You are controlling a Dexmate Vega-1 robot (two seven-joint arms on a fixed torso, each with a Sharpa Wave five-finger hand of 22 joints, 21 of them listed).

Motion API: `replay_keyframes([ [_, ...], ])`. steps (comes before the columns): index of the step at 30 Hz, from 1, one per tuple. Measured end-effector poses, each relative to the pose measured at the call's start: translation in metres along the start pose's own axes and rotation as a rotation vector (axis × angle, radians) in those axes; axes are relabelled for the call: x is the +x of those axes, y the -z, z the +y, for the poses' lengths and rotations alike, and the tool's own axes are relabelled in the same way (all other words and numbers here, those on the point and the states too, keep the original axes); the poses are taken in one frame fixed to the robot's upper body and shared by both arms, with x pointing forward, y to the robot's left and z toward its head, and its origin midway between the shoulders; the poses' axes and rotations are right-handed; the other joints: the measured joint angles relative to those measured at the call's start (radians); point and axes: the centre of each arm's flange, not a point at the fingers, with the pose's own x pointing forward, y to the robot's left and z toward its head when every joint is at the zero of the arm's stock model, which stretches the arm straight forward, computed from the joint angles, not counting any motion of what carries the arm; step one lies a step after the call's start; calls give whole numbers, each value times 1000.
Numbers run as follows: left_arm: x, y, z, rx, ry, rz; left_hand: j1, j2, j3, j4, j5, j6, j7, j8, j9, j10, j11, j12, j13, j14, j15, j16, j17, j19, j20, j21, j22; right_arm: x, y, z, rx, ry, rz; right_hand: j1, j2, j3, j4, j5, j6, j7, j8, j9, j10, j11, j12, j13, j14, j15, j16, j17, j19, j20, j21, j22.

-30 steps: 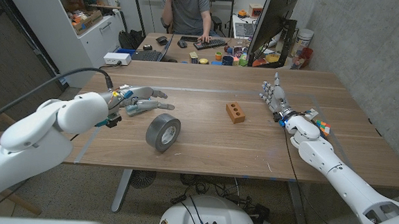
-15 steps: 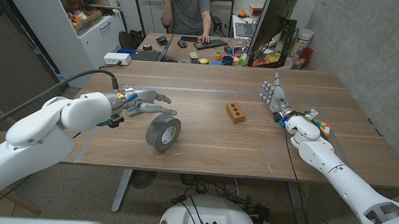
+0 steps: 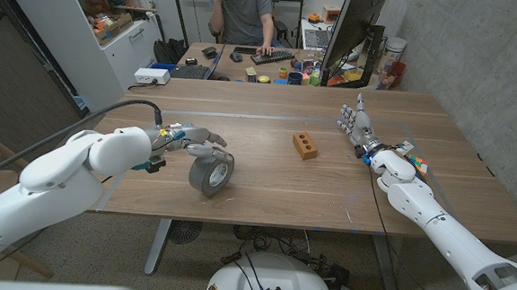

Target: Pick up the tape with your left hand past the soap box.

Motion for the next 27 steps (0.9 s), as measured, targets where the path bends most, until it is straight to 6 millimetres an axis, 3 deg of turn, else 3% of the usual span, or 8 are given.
replay_keyframes([
  [4, 1, 0, -3, 22, -4, 4, 92, 15, 28, -28, 9, 16, -9, 0, 0, 12, -12, 3, 0, 31, 0, 0, 0, 74, -36, 21, 0, -1, 0, 0, -1, 0, -1, 0, 0, 0, 0, 0, 0, 0, 0, 0, 0, 0, 0, 0, 0, 0, 0, 0, 0, 0, 0, 0],
  [7, 3, -1, -8, 51, -11, 10, 215, 45, 72, -40, 12, 32, -20, 0, 4, 16, -16, 3, 2, 65, 0, 0, 0, 179, -57, 52, 8, -2, -1, -1, -2, 1, -2, 0, 0, 0, 0, 0, 0, 0, 0, 0, 0, 0, 0, 0, 0, 0, 0, 0, 0, 0, 0, 0],
  [14, 3, -2, -15, 65, -60, 35, 532, 194, 239, -44, -18, 116, -15, 15, 16, 58, -18, -4, 9, 166, 5, 40, 50, 312, -72, 161, 78, -2, -3, -2, -4, 2, -9, 0, 0, 0, 0, 0, 0, 0, 0, 0, 0, 0, 0, 0, 0, 0, 0, 0, 0, 0, 0, 0],
  [16, 2, -2, -16, 51, -85, 44, 597, 143, 296, -43, -39, 201, -18, 54, 27, 118, -30, 13, 24, 222, 11, 106, 107, 336, -90, 241, 138, -3, -4, -3, -4, 3, -10, 0, 0, 0, 0, 0, 0, 0, 0, 0, 0, 0, 0, 0, 0, 0, 0, 0, 0, 0, 0, 0],
  [19, 1, -1, -16, 27, -129, 58, 722, 18, 301, -39, -56, 366, -23, 167, 28, 286, -72, 71, 73, 361, -8, 257, 221, 318, -128, 447, 276, -3, -4, -3, -4, 5, -12, 0, 0, 0, 0, 0, 0, 0, 0, 0, 0, 0, 0, 0, 0, 0, 0, 0, 0, 0, 0, 0],
  [21, 0, -1, -21, -23, -172, 69, 799, -58, 230, -37, -56, 450, -18, 262, 28, 384, -79, 135, 88, 411, 13, 367, 221, 285, -132, 636, 383, -4, -5, -4, -4, 7, -14, 0, 0, 0, 0, 0, 0, 0, 0, 0, 0, 0, 0, 0, 0, 0, 0, 0, 0, 0, 0, 0],
  [23, -1, -1, -20, -30, -200, 73, 845, -104, 175, -36, -56, 517, 13, 338, 215, 468, -87, 196, 88, 445, 40, 439, 221, 259, -131, 781, 460, -4, -5, -4, -4, 7, -14, 0, 0, 0, 0, 0, 0, 0, 0, 0, 0, 0, 0, 0, 0, 0, 0, 0, 0, 0, 0, 0],
  [27, -3, -1, -21, -65, -264, 81, 907, -136, 126, -36, -56, 538, 27, 451, 401, 501, -87, 266, 323, 472, 67, 483, 221, 238, -127, 930, 504, -5, -6, -6, -6, 9, -15, 0, 0, 0, 0, 0, 0, 0, 0, 0, 0, 0, 0, 0, 0, 0, 0, 0, 0, 0, 0, 0],
])
